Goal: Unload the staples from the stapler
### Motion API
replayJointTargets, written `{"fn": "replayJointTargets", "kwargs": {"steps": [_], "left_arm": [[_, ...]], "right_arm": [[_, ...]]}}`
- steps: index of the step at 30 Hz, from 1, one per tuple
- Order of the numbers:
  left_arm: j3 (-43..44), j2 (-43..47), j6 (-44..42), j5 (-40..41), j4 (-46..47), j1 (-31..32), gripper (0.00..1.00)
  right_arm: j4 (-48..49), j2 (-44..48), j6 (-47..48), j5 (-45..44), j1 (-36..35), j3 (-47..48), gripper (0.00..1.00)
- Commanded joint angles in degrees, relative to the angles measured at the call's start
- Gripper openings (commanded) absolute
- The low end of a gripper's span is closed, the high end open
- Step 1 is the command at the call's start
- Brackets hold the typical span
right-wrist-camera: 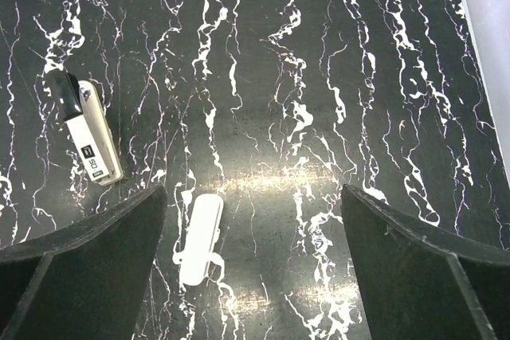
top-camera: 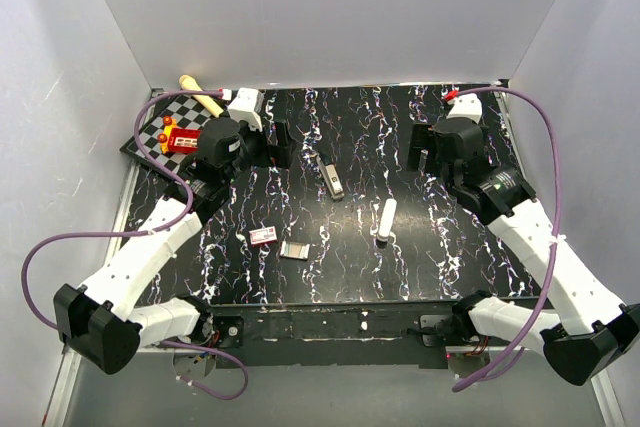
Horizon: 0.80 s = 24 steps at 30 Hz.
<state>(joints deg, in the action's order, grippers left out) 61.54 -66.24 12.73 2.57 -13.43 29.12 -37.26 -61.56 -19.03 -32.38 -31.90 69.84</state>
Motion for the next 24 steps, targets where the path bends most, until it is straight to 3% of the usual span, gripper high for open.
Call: {"fn": "replayJointTargets", "kwargs": {"steps": [1,10,24], "left_arm": [[-0.80,0.76,3.26,-0.02,1.21,0.32,0.98],[4.20,-7.05,12.04,5.15,-5.37,0.76,0.98],[23.09,-28.06,18.91,12.64,-18.64,5.68,0.98]], "right_arm": [[1.66,1.62,1.18,0.48,-0.18,-0.50,0.98],[-1.50,-0.31,-0.04,5.57,-0.18,-0.23,0.94],[-3.52,-0.58,-2.33,8.38,-0.36,-2.34,0.88]]}}
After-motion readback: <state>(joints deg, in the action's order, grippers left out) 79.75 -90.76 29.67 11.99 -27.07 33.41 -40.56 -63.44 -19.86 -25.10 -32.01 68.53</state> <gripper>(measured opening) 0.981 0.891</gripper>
